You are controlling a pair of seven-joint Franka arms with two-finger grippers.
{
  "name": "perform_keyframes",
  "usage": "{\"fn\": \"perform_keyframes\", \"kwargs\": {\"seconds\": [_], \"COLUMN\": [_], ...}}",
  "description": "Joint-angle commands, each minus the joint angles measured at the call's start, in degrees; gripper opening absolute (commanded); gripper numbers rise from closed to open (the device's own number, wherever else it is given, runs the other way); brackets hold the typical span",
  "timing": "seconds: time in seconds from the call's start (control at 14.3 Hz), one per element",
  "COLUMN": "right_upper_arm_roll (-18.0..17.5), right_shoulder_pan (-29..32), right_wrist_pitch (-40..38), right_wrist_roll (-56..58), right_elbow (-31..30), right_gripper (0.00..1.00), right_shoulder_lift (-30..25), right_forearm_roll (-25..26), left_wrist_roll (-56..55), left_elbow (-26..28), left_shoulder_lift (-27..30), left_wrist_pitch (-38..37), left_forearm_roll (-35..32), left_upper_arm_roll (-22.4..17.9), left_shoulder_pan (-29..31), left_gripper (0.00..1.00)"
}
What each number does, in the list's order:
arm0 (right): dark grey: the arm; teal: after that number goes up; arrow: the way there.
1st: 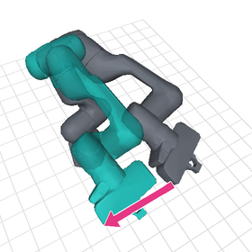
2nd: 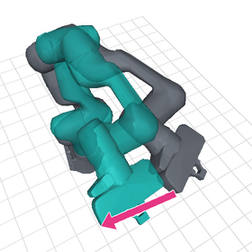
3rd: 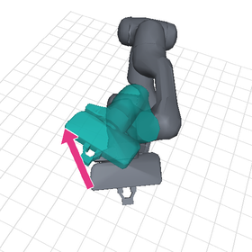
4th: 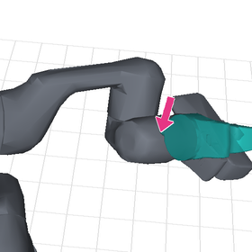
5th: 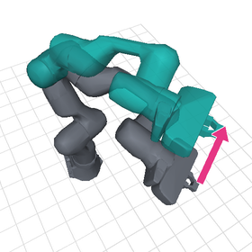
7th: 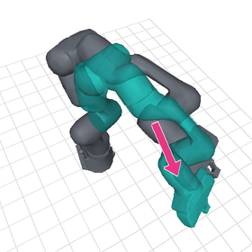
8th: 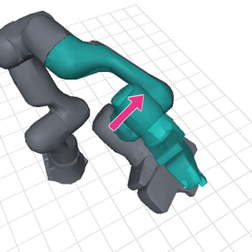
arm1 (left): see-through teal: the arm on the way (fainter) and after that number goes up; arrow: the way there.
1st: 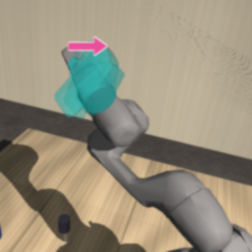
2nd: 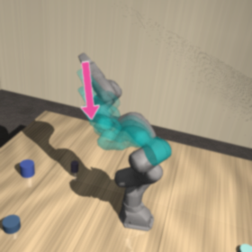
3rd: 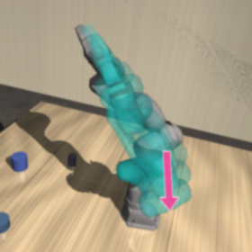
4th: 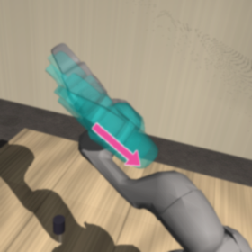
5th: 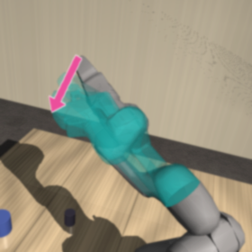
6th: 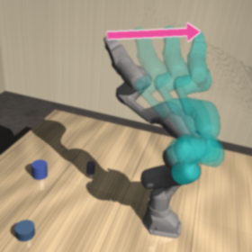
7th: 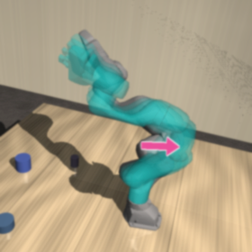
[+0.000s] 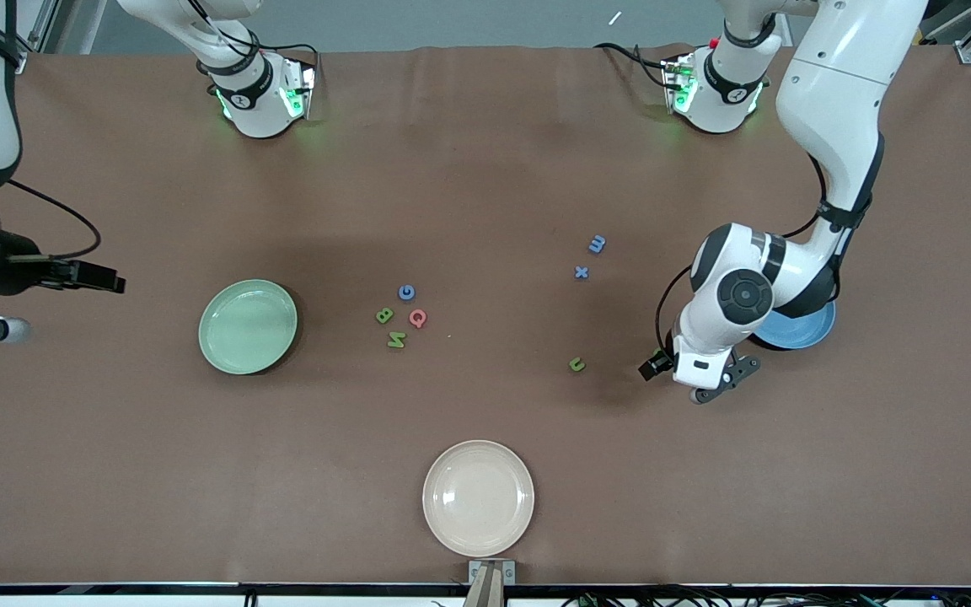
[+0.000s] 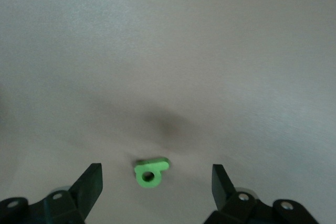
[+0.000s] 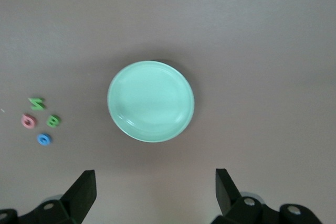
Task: Sort upper and lower case letters into plates
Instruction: 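Grasp the b with the left gripper while the right gripper grasps the B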
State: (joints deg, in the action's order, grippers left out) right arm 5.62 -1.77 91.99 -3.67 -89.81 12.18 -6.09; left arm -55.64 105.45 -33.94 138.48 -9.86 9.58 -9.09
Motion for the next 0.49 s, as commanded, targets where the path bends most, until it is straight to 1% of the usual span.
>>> {"fn": "perform_keyframes", "kwargs": {"seconds": [0.0,0.14,0.35,0.42], "right_upper_arm_roll": [0.09,0.09,0.0,0.0], "right_shoulder_pan": [-5.07,-8.24,-13.07,-14.57], "right_wrist_pitch": [5.63,10.38,17.67,20.65], "right_wrist_roll": [-11.83,-20.11,-29.96,-32.16], "right_elbow": [-5.44,-9.75,-15.98,-18.44], "right_gripper": [1.0,1.0,1.0,1.0], "right_shoulder_lift": [-0.67,-0.75,-1.19,-1.28], "right_forearm_roll": [-0.68,-0.67,-0.41,-0.41], "left_wrist_roll": [-2.28,-2.54,-2.8,-2.89], "left_elbow": [1.68,2.48,2.66,2.74], "left_shoulder_lift": [-0.61,-0.69,-1.13,-1.39], "left_wrist_pitch": [2.41,2.85,4.78,5.31], "left_forearm_roll": [-2.18,-2.18,-2.26,-2.26], "left_upper_arm_roll": [-0.18,-0.09,0.0,0.0], "left_shoulder_pan": [-0.31,-0.05,-0.05,-0.14], "left_gripper": [0.85,0.83,0.81,0.79]}}
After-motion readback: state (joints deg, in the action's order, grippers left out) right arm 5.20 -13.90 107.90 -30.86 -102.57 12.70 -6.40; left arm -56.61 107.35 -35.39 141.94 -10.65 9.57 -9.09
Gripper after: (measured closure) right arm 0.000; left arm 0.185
